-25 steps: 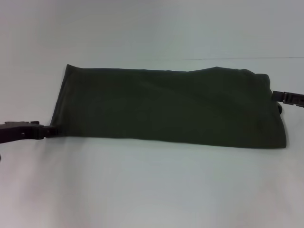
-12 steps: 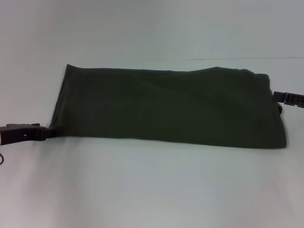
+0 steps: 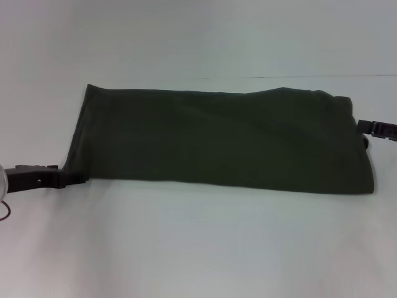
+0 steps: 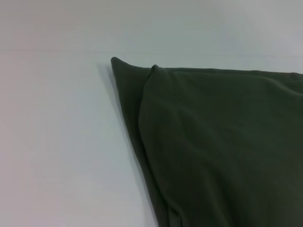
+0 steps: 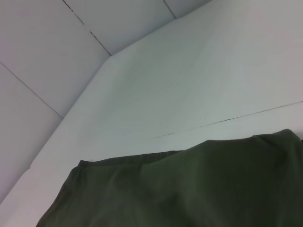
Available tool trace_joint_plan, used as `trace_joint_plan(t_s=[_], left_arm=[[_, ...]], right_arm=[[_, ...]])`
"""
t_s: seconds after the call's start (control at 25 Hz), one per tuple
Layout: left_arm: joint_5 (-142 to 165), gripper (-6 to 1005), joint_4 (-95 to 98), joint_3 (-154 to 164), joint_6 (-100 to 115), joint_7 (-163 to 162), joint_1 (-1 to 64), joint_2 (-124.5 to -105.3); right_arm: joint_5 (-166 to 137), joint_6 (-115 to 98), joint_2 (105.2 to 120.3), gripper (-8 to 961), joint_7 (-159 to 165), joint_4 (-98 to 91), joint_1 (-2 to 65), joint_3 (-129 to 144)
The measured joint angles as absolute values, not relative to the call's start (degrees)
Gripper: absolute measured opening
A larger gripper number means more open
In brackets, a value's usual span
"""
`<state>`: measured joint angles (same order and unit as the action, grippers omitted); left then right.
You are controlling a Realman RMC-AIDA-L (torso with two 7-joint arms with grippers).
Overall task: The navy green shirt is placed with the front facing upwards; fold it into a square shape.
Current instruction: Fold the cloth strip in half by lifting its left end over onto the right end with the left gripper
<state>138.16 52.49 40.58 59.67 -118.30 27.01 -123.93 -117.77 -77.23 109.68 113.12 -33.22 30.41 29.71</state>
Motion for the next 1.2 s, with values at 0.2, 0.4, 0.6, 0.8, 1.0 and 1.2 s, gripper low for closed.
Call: trace_joint_plan(t_s=[0.2,0.4,0.6,0.8,1.0,1.2], left_arm=[[138.2,798,52.5,40.9,59.7,-118.1,27.1,-123.92],[139.2,794,52.6,41.7,59.6,-117.9,27.2,-123.93],[139.5,699,52.9,41.7,59.7,-118.2,27.4,-123.88],[139.6,392,52.8,41.8,59.9,-118.3,27.5,-123.85],[139.6,237,52.8,41.9,59.7,-118.3,27.6,-123.84],[139.6,147,52.8,41.9,59.6,-118.3,27.6,-123.84]], right_arm=[[-117.8,-77.1,109.68,728,113.2,-33.2,30.4,29.7],[-117.8,-77.0,109.68,727,113.3,-33.2,30.4,29.7],[-117.8,-77.0,109.68,726,113.3,-33.2,30.4,29.7],[-117.8,-77.0,109.68,725,113.3,-33.2,30.1,29.7],[-117.8,-77.0,109.68,724,113.3,-33.2,30.1,29.7],[-117.8,-77.0,109.68,723,113.3,-33.2,30.0,29.7]])
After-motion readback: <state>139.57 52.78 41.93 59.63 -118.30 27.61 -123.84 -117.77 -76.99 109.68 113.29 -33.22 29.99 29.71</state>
